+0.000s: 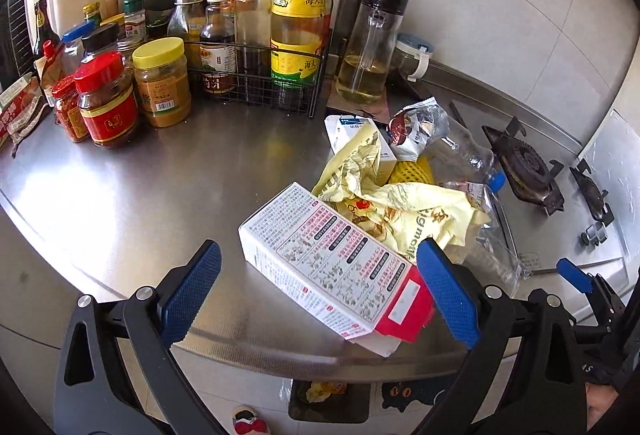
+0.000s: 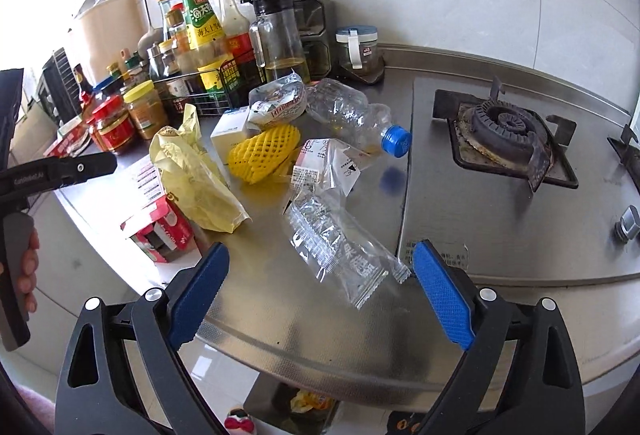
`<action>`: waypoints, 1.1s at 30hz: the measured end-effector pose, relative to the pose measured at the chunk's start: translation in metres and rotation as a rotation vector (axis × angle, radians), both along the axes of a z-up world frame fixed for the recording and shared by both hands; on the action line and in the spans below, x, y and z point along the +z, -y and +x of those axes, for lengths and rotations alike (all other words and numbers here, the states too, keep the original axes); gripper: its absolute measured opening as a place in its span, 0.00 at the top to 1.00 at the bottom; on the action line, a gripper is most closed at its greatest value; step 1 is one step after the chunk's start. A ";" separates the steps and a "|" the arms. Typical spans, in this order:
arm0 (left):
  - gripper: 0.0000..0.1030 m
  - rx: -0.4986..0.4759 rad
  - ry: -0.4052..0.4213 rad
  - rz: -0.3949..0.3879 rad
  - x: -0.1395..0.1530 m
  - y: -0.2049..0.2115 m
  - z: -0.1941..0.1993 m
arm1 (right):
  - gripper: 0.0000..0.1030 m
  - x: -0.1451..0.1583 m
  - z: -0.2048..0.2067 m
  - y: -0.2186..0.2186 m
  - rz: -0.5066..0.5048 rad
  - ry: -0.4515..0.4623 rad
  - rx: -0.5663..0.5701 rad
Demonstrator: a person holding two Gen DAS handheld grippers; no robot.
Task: Collect trash
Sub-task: 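Grasp the white-and-red box with the left tool while the right tool grasps the clear plastic wrapper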
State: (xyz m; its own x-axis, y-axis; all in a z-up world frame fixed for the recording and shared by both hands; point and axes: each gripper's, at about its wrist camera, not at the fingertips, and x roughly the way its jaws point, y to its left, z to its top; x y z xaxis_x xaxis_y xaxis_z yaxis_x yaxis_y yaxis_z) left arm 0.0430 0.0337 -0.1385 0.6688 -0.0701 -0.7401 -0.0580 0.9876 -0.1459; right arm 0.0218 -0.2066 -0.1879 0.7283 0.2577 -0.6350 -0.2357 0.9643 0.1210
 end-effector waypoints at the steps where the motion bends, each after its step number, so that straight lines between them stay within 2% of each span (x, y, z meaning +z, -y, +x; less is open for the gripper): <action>1: 0.10 0.018 -0.002 0.016 -0.001 0.002 0.007 | 0.10 -0.001 0.004 0.000 -0.005 -0.003 0.008; 7: 0.10 0.126 -0.075 0.068 -0.019 0.007 0.036 | 0.10 -0.005 0.023 -0.001 -0.026 -0.011 0.048; 11: 0.10 0.154 -0.114 0.100 -0.030 0.008 0.038 | 0.14 -0.012 0.034 -0.003 -0.044 -0.027 0.094; 17: 0.07 0.179 -0.123 0.128 -0.030 0.005 0.031 | 0.21 -0.027 0.043 -0.008 -0.090 -0.068 0.125; 20: 0.07 0.194 -0.158 0.106 -0.029 0.001 0.034 | 0.22 -0.032 0.044 -0.010 -0.098 -0.077 0.138; 23: 0.07 0.198 -0.165 0.103 -0.030 0.003 0.038 | 0.30 -0.035 0.045 -0.014 -0.103 -0.091 0.154; 25: 0.07 0.204 -0.165 0.110 -0.030 0.006 0.038 | 0.41 -0.036 0.043 -0.018 -0.102 -0.097 0.164; 28: 0.07 0.204 -0.183 0.091 -0.030 0.009 0.038 | 0.45 -0.040 0.042 -0.021 -0.097 -0.116 0.173; 33: 0.08 0.233 -0.199 0.123 -0.028 0.015 0.038 | 0.47 -0.042 0.041 -0.020 -0.067 -0.138 0.179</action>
State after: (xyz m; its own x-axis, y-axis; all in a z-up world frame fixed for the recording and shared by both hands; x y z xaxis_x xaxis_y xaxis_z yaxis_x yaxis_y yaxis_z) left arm 0.0811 0.0191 -0.1664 0.4973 0.1660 -0.8515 -0.3003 0.9538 0.0106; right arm 0.0626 -0.1862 -0.2297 0.5797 0.3285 -0.7457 -0.3893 0.9156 0.1008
